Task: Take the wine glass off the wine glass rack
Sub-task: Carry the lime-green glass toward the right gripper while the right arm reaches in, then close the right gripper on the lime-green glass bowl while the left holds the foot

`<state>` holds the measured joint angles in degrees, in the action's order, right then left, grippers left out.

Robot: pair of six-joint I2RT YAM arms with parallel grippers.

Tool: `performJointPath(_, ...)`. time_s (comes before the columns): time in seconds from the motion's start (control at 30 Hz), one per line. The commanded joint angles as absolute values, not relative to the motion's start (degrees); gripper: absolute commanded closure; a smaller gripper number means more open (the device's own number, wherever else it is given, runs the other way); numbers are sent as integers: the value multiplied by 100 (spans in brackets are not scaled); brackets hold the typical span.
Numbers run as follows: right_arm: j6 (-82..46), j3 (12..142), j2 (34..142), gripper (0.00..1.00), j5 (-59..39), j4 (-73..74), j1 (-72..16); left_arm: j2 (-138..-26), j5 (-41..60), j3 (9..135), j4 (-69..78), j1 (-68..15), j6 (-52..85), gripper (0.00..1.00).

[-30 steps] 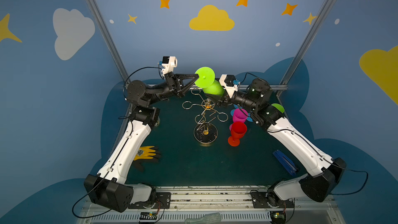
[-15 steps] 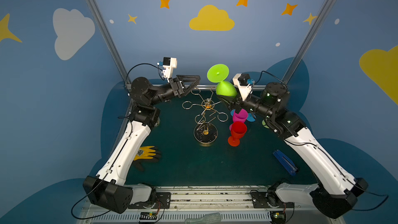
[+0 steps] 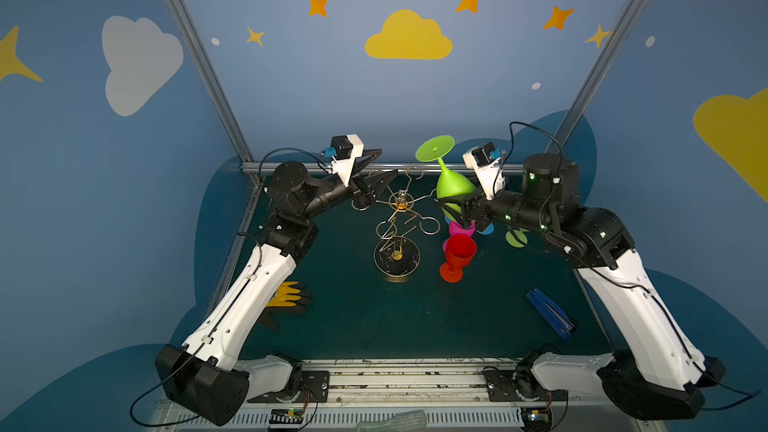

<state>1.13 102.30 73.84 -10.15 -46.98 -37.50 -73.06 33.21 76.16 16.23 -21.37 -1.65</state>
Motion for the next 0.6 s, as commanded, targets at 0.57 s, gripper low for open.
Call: performJointPath(0.57, -459, 10521, 8064, 67, -1711, -4886, -3998, -7466, 3137, 7607, 1935, -2450, -1582, 45)
